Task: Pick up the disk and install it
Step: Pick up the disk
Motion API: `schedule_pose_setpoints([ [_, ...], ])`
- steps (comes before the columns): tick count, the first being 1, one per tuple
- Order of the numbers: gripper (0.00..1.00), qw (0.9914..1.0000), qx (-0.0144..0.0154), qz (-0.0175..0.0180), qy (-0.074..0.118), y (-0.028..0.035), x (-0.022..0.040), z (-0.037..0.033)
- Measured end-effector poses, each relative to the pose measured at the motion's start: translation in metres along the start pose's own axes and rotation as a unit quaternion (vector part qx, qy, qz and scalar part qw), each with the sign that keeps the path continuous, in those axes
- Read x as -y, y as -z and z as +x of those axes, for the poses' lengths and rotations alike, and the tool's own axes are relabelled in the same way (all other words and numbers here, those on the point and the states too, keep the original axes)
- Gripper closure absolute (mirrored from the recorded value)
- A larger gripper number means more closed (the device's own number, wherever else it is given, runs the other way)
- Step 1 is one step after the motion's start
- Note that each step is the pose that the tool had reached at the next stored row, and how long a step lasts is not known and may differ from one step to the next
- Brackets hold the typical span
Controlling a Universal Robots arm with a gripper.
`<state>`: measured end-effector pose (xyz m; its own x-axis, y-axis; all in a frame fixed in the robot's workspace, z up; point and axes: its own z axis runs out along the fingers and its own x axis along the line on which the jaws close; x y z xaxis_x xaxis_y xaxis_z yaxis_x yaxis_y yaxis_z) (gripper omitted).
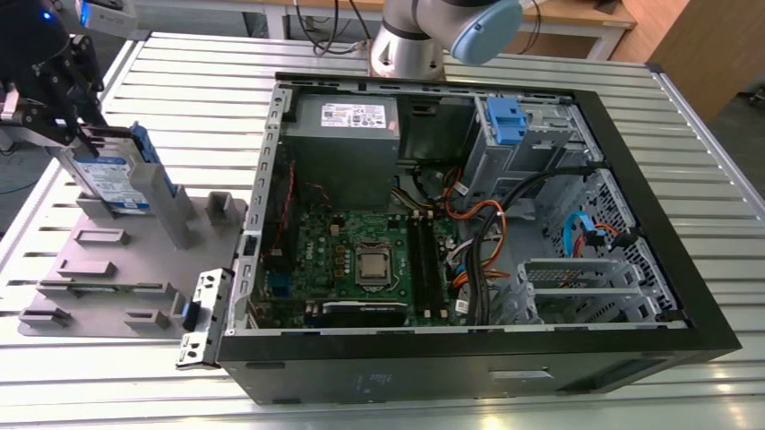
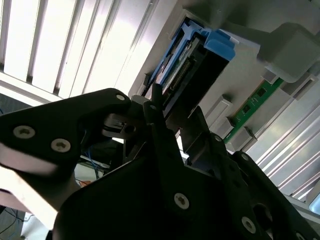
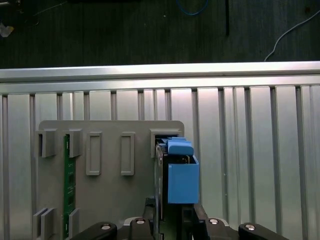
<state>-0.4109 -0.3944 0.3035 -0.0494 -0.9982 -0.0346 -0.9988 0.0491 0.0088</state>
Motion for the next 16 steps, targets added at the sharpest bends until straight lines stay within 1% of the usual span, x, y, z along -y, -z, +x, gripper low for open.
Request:
schedule_pose_setpoints([
  [1,0.57,1.0,0.0,0.0,0.0,0.0,0.0,0.0],
  [2,0.64,1.0,0.0,0.0,0.0,0.0,0.0,0.0],
  [16,0.65,1.0,0.0002,0.0001,0.0,0.0006,-0.0001,0.0],
])
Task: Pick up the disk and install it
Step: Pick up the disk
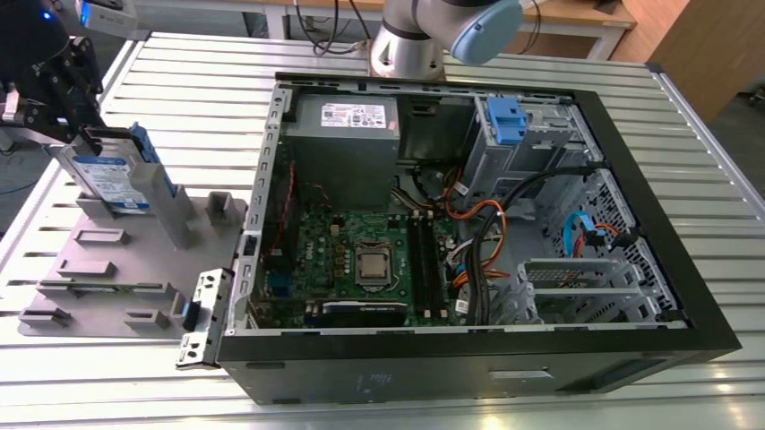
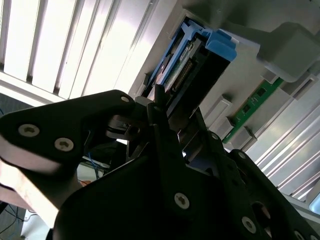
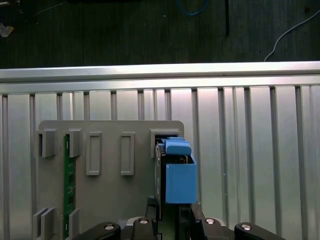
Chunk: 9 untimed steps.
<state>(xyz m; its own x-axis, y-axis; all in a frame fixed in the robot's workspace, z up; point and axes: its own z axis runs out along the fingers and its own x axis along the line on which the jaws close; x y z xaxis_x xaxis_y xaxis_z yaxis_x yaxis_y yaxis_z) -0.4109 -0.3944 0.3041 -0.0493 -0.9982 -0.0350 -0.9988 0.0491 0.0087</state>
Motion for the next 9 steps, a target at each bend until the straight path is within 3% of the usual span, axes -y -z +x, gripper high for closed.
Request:
schedule_pose_setpoints([
  [9,0.65,1.0,0.0,-0.0001,0.0,0.0055,0.0,-0.0002],
])
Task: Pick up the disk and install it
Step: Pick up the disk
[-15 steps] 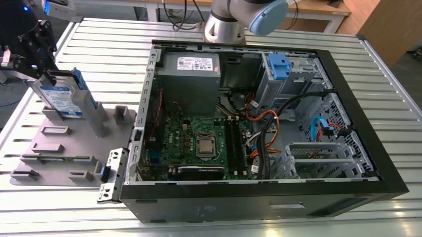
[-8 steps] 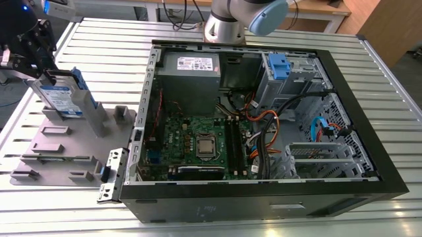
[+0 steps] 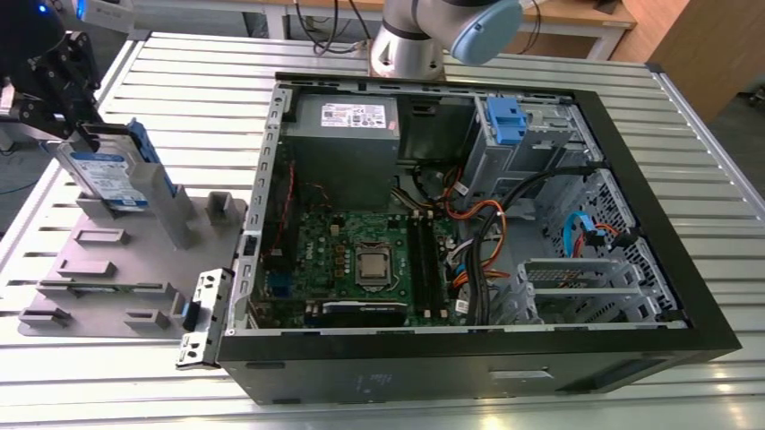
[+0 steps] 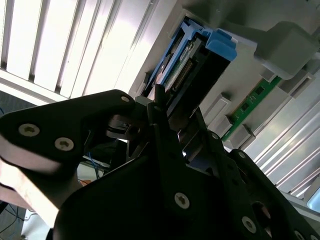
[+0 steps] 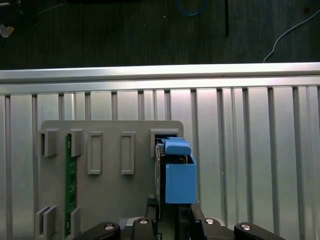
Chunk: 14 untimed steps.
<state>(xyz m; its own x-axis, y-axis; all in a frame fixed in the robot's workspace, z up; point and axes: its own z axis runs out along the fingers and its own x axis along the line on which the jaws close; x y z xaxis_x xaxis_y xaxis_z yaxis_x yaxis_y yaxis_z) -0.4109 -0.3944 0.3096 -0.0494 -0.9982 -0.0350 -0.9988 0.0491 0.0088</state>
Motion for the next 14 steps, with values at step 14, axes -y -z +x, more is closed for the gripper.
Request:
schedule_pose_setpoints([
  [14,0.65,1.0,0.0,0.0,0.0,0.0011,0.0,0.0],
])
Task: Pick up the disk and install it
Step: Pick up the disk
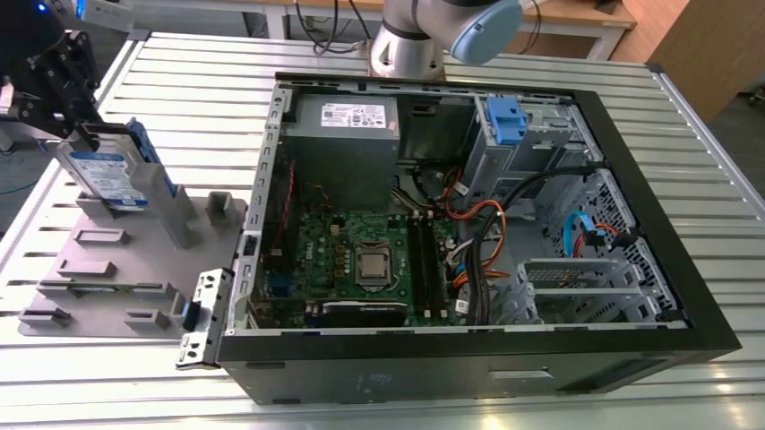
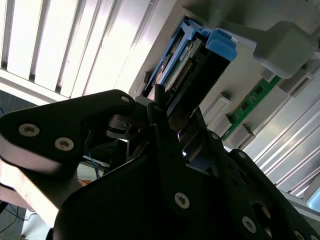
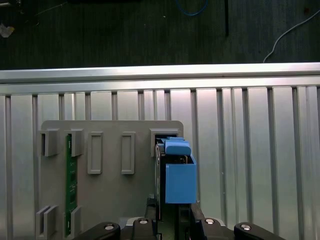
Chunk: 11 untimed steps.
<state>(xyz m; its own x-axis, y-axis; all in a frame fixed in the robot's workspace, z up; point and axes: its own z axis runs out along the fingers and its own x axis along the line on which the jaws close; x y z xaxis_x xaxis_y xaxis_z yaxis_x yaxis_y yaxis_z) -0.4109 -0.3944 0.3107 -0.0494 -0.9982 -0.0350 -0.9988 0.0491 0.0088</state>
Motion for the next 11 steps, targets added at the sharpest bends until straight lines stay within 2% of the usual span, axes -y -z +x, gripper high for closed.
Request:
schedule_pose_setpoints([
  [4,0.65,1.0,0.0,-0.0001,0.0,0.0047,0.0,-0.0001],
  [8,0.65,1.0,0.0,-0.0001,0.0,0.0147,-0.0001,-0.0005],
  [11,0.65,1.0,0.0,0.0,0.0,0.0252,-0.0002,-0.0009],
])
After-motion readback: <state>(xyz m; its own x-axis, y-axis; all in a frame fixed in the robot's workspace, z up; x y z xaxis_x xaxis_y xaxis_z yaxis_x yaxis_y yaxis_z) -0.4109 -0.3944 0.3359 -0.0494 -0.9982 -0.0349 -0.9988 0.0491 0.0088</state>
